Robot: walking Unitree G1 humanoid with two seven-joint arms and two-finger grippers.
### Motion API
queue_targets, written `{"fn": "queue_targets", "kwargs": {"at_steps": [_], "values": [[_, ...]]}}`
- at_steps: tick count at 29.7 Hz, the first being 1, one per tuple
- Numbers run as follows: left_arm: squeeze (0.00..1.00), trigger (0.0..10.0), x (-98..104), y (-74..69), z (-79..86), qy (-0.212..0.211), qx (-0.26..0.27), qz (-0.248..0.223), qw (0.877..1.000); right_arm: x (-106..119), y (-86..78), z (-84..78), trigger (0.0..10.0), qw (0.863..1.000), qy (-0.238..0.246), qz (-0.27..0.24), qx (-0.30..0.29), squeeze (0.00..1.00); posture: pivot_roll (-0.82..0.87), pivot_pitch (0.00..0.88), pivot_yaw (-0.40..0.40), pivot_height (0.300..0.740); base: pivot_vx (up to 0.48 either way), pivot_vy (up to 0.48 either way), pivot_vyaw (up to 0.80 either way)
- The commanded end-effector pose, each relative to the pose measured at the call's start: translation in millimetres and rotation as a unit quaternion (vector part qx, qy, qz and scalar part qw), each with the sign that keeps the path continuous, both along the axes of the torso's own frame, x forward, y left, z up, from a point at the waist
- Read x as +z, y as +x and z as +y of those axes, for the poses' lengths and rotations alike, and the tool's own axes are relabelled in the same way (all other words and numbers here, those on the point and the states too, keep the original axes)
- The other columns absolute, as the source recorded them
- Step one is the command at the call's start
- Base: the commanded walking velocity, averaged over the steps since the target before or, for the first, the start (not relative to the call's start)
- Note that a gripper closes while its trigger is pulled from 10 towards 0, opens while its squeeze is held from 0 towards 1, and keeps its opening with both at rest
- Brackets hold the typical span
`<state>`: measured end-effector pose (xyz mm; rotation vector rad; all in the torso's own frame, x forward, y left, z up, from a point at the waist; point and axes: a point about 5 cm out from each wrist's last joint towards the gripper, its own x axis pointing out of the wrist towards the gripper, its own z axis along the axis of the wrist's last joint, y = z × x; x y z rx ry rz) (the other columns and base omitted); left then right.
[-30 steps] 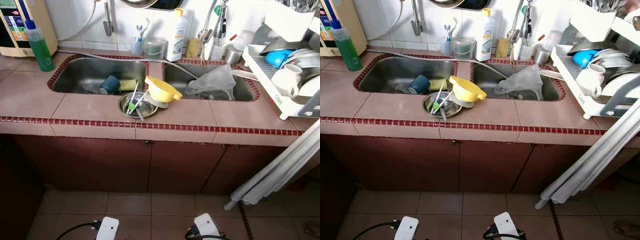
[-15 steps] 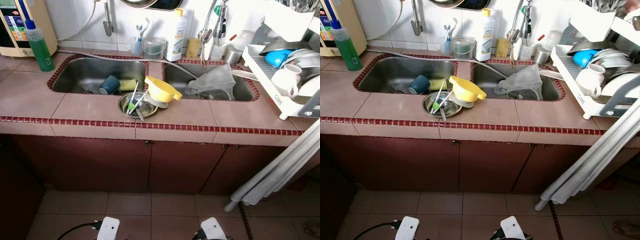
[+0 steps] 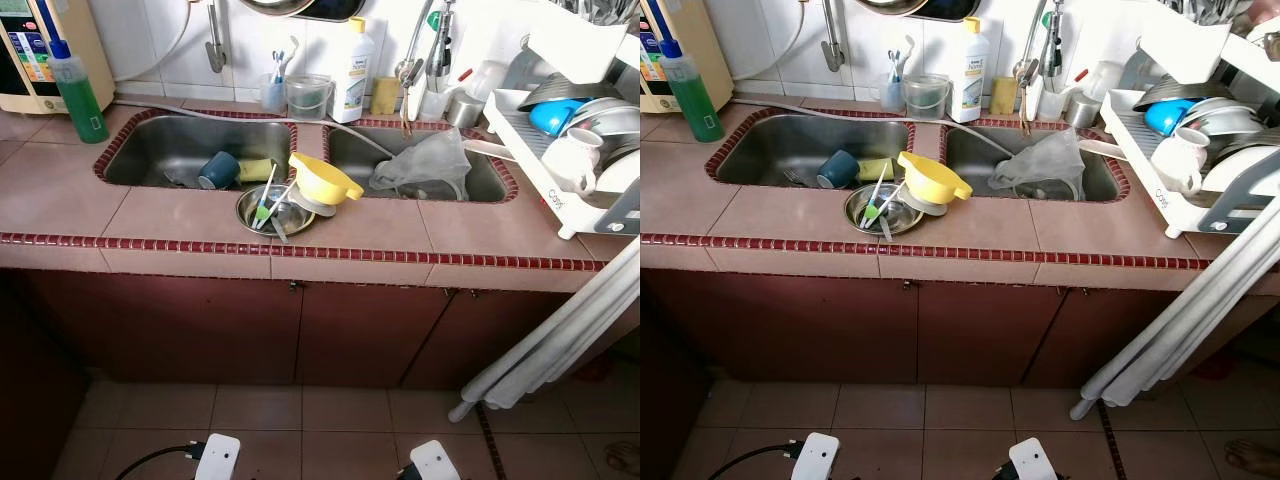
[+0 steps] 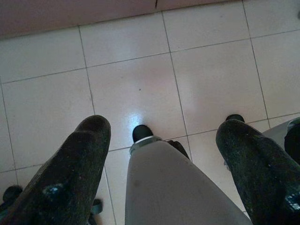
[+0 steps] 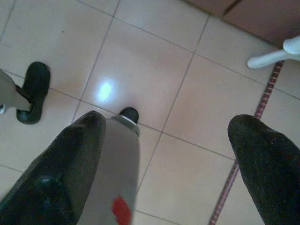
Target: Kitchen organization
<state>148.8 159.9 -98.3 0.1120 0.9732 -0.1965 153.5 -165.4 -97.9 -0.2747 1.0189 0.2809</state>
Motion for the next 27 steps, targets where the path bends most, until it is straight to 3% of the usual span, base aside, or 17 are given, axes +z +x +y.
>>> {"fn": "queue_targets", "kwargs": {"at_steps": [1,7,15,18,27], "values": [[0.00,10.0,-2.3,-5.2,-1.0,0.000,0.000,0.011,1.000,1.9,6.0,3.7,10.0,1.000,-0.001,-0.005,-0.001,0.00,0.07,0.000,-0.063,0.740,0.000,0.000,0.00],[0.00,10.0,-1.0,-2.5,-0.6,-0.003,0.000,0.005,1.000,2.5,8.6,9.0,10.0,1.000,0.002,-0.007,0.001,0.00,0.07,0.000,-0.064,0.740,0.000,0.000,0.00],[0.00,10.0,0.7,1.5,-2.4,-0.007,-0.002,-0.005,1.000,0.2,-4.3,-17.9,10.0,1.000,-0.011,0.004,-0.009,0.00,0.07,0.000,-0.063,0.740,0.000,0.000,0.00],[0.00,10.0,1.1,2.3,-3.0,-0.007,-0.004,-0.007,1.000,0.0,-6.0,-20.8,10.0,1.000,-0.012,0.006,-0.011,0.00,0.07,0.000,-0.063,0.740,0.000,0.000,0.00],[0.00,10.0,0.0,-0.1,-2.6,-0.005,-0.003,-0.002,1.000,0.7,1.8,-3.3,10.0,1.000,-0.004,0.000,-0.004,0.00,0.07,0.000,-0.063,0.740,0.000,0.000,0.00]]}}
